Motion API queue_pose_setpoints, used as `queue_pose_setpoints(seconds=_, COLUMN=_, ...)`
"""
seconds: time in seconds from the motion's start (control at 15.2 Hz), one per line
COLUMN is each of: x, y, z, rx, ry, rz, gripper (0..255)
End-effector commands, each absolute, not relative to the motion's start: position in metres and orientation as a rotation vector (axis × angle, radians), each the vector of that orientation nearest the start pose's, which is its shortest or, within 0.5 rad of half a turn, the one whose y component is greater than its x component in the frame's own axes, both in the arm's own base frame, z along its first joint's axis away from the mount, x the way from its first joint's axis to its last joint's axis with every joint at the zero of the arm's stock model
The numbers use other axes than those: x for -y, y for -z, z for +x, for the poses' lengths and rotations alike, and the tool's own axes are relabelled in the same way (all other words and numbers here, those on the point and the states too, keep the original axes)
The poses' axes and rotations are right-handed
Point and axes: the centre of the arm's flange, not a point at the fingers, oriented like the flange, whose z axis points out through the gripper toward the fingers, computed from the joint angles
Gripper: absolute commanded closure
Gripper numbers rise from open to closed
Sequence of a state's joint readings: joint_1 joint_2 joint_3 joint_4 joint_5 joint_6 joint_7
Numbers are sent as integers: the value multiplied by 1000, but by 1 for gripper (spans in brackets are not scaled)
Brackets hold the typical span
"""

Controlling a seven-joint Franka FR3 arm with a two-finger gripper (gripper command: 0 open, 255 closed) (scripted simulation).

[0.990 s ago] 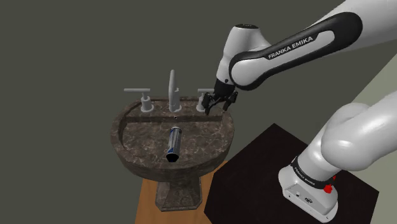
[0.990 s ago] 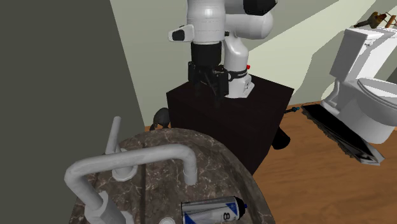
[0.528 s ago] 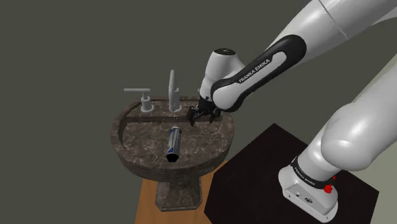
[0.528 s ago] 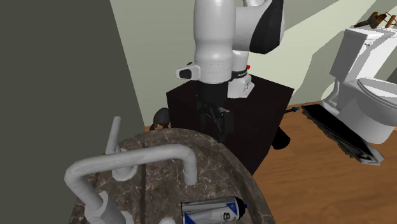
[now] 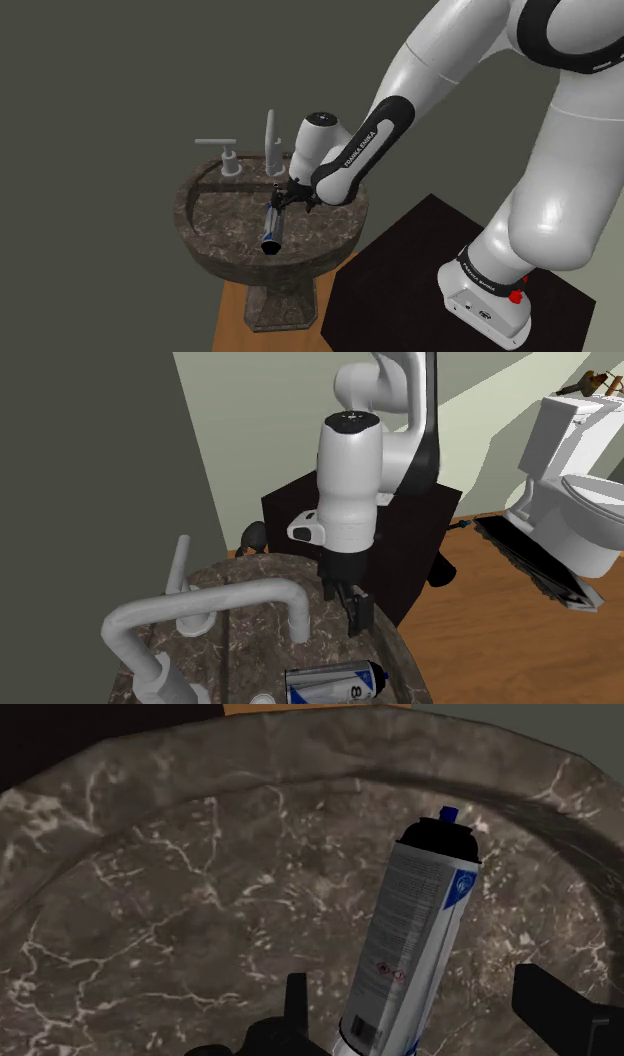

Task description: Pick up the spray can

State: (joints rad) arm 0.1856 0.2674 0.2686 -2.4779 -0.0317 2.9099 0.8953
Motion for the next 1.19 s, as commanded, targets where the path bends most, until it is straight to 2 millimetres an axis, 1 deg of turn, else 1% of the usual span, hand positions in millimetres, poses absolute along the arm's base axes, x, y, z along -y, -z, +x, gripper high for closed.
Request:
queue_pose_setpoints(seconds=0.0, x=-235, y=-186, z=453, rx=-667, ry=156, rz=-2902, gripper=0)
queue_pose_setpoints(seconds=0.33, x=-266, y=-136, z=481, rx=-752, ry=170, rz=-2868, gripper=0)
queue_pose_setpoints(seconds=0.4, x=-269, y=-132, z=483, rx=-758, ry=171, rz=-2865, gripper=0)
queue_pose_setpoints(seconds=0.79, x=-269, y=-101, z=483, rx=-758, ry=171, rz=-2865, gripper=0)
queue_pose_setpoints(seconds=0.86, x=-269, y=-92, z=483, rx=-758, ry=171, rz=-2865, gripper=0)
queue_pose_setpoints(seconds=0.99, x=-269, y=-92, z=483, rx=-758, ry=171, rz=-2865, gripper=0)
queue_pose_setpoints(seconds=1.06, x=-269, y=-92, z=483, rx=-758, ry=171, rz=-2865, gripper=255)
queue_pose_setpoints(seconds=1.12, x=-269, y=-92, z=483, rx=-758, ry=171, rz=-2865, gripper=255)
